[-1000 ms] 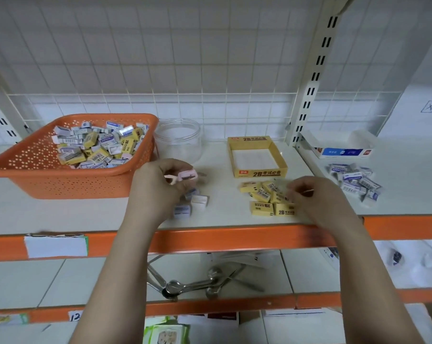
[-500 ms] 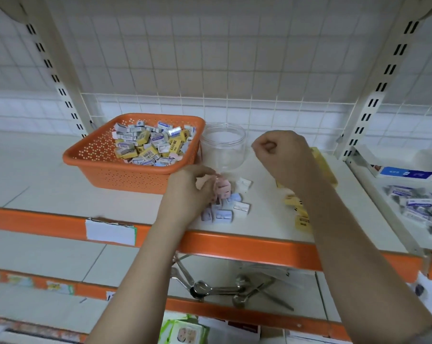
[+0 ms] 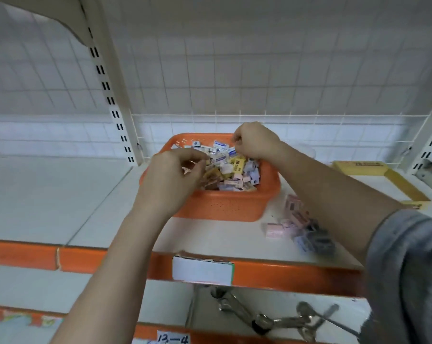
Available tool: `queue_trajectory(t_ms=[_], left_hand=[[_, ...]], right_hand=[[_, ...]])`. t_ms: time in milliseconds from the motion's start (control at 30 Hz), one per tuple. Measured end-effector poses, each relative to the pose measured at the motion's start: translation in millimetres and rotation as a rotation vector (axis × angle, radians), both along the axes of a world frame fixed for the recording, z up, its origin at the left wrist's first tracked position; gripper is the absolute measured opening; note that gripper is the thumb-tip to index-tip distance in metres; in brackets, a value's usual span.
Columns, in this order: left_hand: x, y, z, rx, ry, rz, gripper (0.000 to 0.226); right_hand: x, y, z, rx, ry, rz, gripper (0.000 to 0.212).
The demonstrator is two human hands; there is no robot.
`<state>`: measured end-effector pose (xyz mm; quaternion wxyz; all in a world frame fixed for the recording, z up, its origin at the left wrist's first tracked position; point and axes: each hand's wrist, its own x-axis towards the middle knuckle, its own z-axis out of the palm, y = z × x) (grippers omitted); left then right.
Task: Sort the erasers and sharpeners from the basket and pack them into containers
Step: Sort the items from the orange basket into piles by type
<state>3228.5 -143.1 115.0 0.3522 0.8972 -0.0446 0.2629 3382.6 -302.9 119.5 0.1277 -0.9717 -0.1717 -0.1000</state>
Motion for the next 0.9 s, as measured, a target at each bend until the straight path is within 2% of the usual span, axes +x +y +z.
queue_trajectory(t_ms=[100,233,367,467,567,600,667,900], left_hand=[[8,19,0,0.043,0.032,-0.066,0.014],[15,34,-4,0.057,0.069,-0.102,0.015],[22,41,-7,0.056,0.063,-0.099,0.015],[30,44,-7,0.059,0.075,-0.076,0.016],[42,43,-5,0.082,0.089,-0.085,0.017],[48,43,-4,0.097,0.099,-0.093,0.017],[63,42,0,0.145,0.121,-0.106,0.017],[134,33,2,0.436,0.23,-0.101,0.027]], right_hand=[[17,11,-9,-0.181,0.037,-0.101,0.022],[23,16,-16,-0.236,0.048,-0.166,0.008],[29,17,-25,-0.211,0.029,-0.216,0.026],[35,16,-24,-0.169,0.044,-0.233,0.03],[35,12,-19,-0.038,0.067,-0.272,0.032],[35,10,-18,0.011,0.05,-0.283,0.028],[33,3,-12,0.143,0.02,-0.294,0.006],[-31,-29,3,0.735,-0.146,-0.234,0.012]])
